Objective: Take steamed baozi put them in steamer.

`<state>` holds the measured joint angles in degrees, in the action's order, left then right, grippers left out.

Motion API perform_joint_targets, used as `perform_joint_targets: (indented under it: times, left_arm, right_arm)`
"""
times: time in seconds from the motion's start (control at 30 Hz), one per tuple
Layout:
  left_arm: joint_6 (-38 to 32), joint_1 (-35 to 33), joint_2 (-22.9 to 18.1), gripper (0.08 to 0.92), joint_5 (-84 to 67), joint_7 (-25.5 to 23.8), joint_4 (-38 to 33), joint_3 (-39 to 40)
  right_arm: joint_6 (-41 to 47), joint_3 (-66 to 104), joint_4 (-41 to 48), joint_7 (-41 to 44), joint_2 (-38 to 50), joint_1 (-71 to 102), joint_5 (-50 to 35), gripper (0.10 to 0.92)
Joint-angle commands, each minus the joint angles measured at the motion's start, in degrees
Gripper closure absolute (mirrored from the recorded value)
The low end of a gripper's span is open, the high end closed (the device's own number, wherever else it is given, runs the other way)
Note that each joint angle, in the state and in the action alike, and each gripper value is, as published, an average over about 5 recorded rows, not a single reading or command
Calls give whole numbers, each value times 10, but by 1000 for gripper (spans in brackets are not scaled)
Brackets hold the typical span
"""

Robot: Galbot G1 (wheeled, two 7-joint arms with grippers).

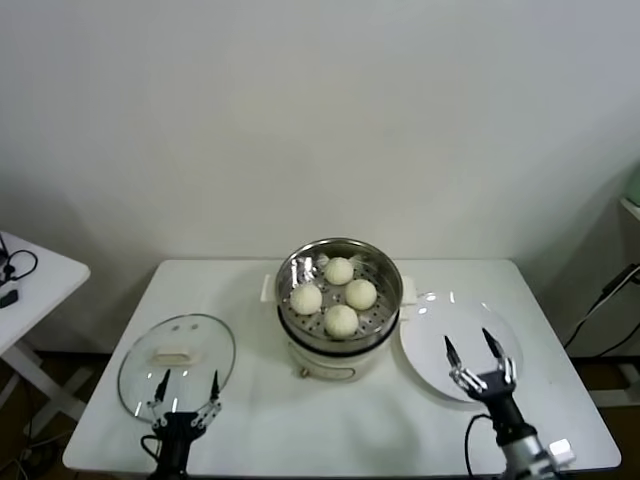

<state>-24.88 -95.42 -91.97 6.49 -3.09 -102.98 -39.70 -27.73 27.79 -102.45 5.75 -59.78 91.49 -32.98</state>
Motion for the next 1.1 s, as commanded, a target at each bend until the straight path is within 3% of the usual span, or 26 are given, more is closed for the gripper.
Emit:
perform_joint_targets:
  times: [0.03,1.1]
  left_arm:
    - [2,1,-2,177,-2,0,-2,1]
    - [-1,-3,-3,177,1,-1,-4,6]
  right_arm:
    - [-89,35,8,-4,-130,101,25,203]
    - [-95,11,9,-27,-155,97,65,203]
